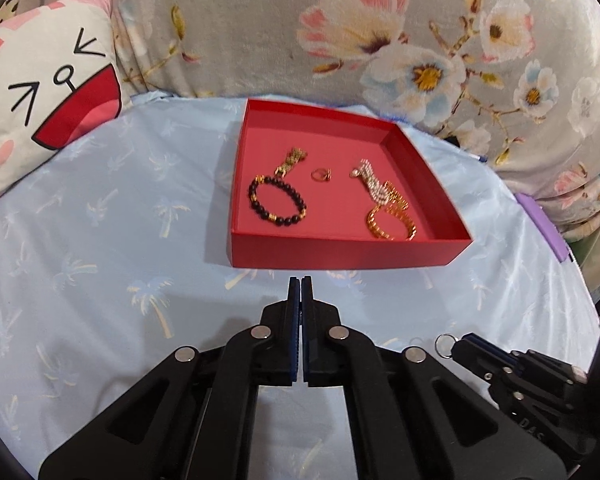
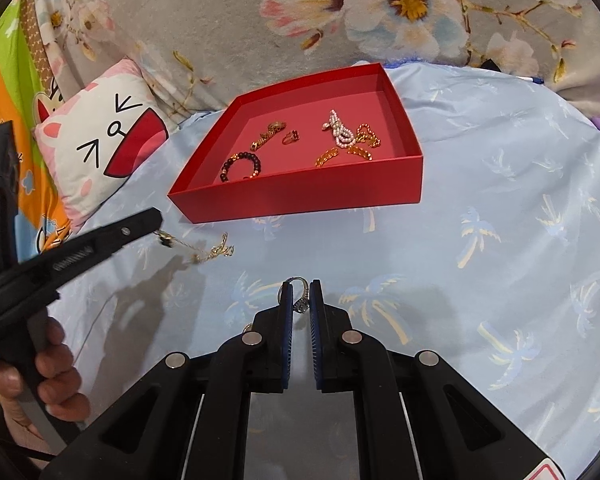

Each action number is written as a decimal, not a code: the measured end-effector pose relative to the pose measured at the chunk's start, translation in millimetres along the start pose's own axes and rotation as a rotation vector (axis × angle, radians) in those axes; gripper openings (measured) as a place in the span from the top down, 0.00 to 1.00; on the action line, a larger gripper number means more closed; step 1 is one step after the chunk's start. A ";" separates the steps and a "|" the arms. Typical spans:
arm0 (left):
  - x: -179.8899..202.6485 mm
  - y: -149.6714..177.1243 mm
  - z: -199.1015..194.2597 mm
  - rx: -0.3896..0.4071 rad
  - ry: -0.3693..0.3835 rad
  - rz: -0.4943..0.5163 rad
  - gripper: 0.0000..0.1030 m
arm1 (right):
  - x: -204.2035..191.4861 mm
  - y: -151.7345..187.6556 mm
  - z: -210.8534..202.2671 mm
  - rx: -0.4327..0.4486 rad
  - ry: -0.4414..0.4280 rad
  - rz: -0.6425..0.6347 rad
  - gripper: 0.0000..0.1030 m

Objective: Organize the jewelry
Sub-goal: 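Grasp the gold clover necklace with the left tool while the right tool holds the ring, then carry the necklace and ring into the red box and open both tools, then withdraw both tools from the box toward the gold hoop earrings, then grasp a gold hoop earring with the right tool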

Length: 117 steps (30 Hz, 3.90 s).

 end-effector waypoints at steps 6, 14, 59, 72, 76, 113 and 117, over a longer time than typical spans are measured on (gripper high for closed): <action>8.7 -25.7 -36.6 0.046 0.034 0.013 1.00 | -1.9 -16.9 -27.5 0.046 -0.015 -0.004 0.93; 29.7 -87.8 -77.4 0.121 0.090 0.059 1.00 | -11.2 -70.3 -63.8 0.123 -0.018 -0.050 0.93; 22.1 -201.0 112.5 0.128 -0.038 0.066 0.59 | 46.7 -201.0 104.5 0.053 0.042 0.003 0.74; 22.4 -89.3 27.7 0.058 -0.076 0.093 0.58 | 23.4 -81.7 8.8 0.033 -0.048 0.016 0.74; 17.2 -36.2 14.6 -0.012 -0.066 0.062 0.58 | 13.2 -17.6 -4.5 -0.040 -0.045 -0.009 0.74; 9.9 62.7 -14.9 -0.117 -0.060 0.035 0.58 | -14.3 56.6 -1.4 -0.083 0.076 -0.106 0.84; 36.7 63.3 -6.6 -0.126 -0.022 0.082 0.58 | 4.6 59.6 -20.1 -0.071 0.080 -0.057 0.84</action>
Point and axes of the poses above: each gripper's, at about its wrist camera, not at the fingertips, and z roughly the way its jaws point, x to its right, y to its underside, the point moved 7 cm from there along z, roughly the way its jaws point, and after that the axes turned 3 degrees about z, right-handed, at the moved point
